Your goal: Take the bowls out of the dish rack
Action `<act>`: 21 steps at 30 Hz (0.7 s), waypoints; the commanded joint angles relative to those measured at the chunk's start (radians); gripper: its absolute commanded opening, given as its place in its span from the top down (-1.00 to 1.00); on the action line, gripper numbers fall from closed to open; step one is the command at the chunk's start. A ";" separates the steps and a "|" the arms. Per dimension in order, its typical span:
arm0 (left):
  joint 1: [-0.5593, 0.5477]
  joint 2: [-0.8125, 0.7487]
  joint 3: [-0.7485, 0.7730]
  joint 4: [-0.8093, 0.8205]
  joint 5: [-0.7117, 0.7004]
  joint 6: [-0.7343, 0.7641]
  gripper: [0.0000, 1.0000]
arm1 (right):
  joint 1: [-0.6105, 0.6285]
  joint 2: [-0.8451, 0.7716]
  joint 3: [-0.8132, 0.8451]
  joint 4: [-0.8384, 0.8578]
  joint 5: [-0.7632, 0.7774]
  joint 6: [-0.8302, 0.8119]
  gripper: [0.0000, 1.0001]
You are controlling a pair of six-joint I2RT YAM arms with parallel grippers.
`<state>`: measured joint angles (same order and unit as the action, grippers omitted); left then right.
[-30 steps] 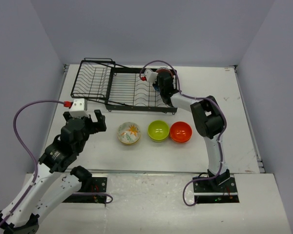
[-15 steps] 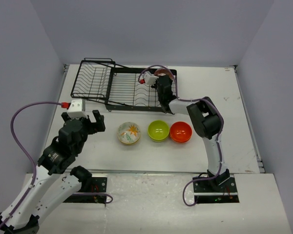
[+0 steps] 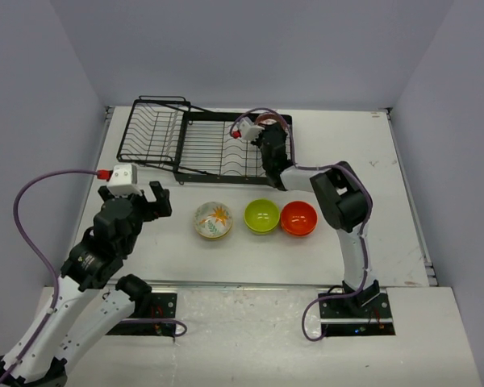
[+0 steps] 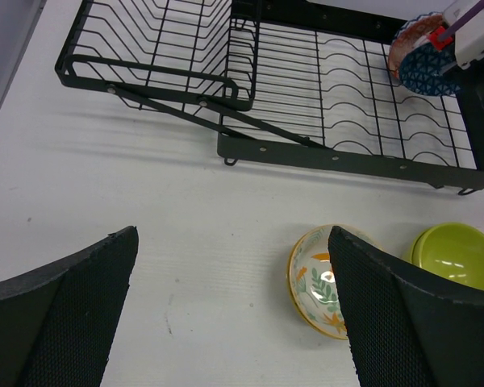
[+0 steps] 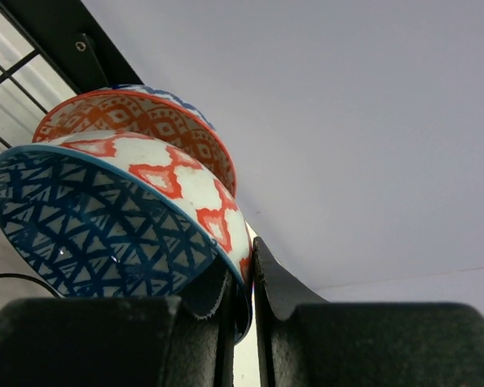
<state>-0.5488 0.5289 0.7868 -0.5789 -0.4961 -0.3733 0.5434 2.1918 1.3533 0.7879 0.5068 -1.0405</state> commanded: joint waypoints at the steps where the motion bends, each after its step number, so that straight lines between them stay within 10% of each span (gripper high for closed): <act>1: 0.038 0.005 -0.011 0.056 0.034 0.031 -1.00 | 0.010 -0.121 0.004 0.083 0.016 0.043 1.00; 10: 0.167 0.009 -0.014 0.082 0.129 0.045 -1.00 | 0.009 -0.337 -0.046 -0.122 -0.024 0.293 1.00; 21: 0.266 0.048 -0.020 0.099 0.203 0.051 -1.00 | -0.420 -0.832 -0.210 -1.016 -0.470 1.422 1.00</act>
<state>-0.2939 0.5709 0.7788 -0.5232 -0.3302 -0.3492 0.2428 1.4391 1.2095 0.0410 0.1947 0.0010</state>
